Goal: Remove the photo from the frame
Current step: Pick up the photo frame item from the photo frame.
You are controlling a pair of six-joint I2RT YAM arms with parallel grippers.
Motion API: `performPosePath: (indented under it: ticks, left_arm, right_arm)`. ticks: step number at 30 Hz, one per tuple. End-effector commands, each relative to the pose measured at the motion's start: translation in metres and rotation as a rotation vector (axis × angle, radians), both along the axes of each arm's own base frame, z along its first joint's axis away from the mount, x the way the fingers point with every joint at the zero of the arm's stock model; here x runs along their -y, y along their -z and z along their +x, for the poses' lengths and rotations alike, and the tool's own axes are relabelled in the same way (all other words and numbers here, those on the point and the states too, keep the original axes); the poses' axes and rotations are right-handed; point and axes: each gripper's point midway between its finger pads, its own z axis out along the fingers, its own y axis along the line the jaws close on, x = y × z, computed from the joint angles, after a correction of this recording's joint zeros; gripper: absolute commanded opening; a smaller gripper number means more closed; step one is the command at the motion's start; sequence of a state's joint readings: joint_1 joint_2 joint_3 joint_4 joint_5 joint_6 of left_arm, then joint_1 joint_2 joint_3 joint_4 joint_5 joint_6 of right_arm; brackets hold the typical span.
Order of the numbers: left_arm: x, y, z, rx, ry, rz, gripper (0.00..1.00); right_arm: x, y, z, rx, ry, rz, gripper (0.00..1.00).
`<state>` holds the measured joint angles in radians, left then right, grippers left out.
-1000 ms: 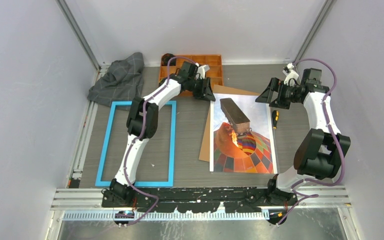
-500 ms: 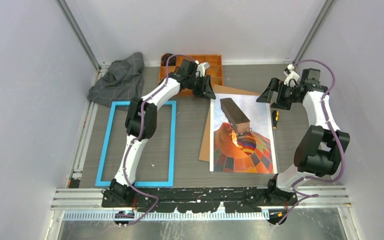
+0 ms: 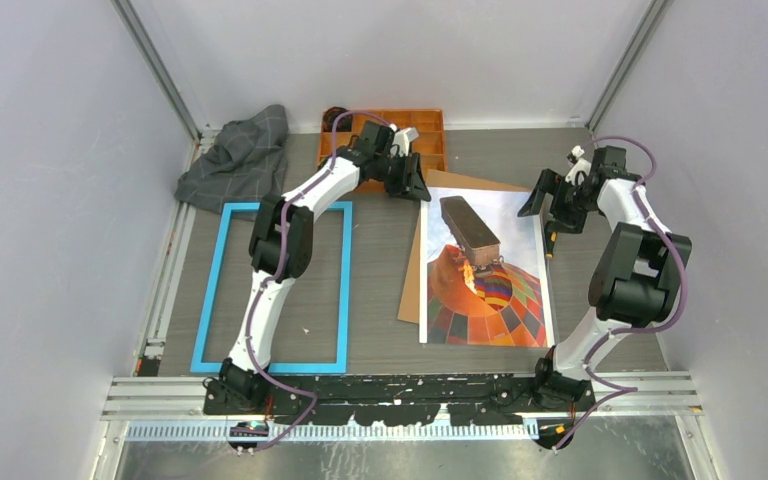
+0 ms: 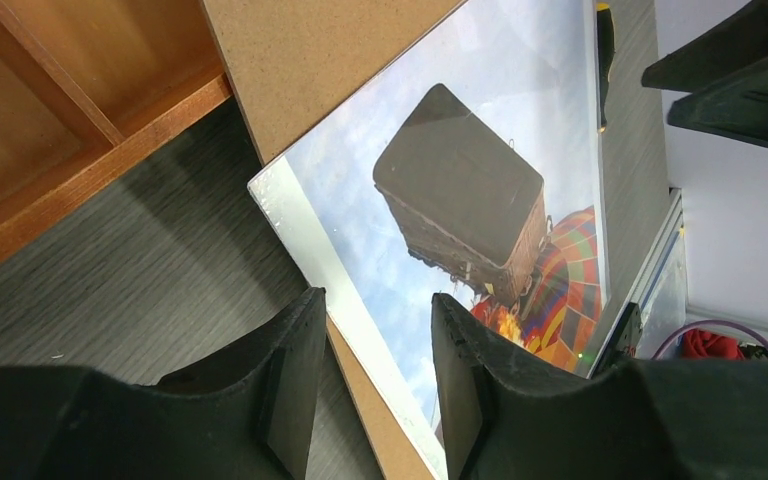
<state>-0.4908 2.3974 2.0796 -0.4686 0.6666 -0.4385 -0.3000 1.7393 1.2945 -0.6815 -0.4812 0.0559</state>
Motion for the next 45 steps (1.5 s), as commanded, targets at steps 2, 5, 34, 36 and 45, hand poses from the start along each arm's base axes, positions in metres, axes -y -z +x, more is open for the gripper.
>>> performPosePath:
  ticks: [2, 5, 34, 36, 45]
  left_arm:
    - [0.006, -0.043, -0.004, 0.067, 0.017, -0.059, 0.45]
    - [0.006, -0.04, -0.006, 0.057, 0.019, -0.059, 0.45]
    - [0.011, -0.031, -0.016, 0.023, 0.035, -0.07, 0.46]
    - [0.011, -0.03, -0.016, 0.02, 0.034, -0.068, 0.46]
    - [0.012, -0.031, -0.017, 0.023, 0.034, -0.07, 0.46]
  right_arm:
    - [0.015, 0.003, 0.009, -0.003, 0.019, -0.039, 0.94]
    - [0.012, 0.006, 0.013, 0.009, 0.01, -0.019, 0.93]
    - [0.015, 0.035, 0.028, -0.01, 0.028, -0.044, 0.89]
    - [0.022, 0.036, 0.028, -0.011, 0.046, -0.083, 0.91]
    - [0.004, 0.038, 0.025, -0.031, -0.017, -0.02, 0.87]
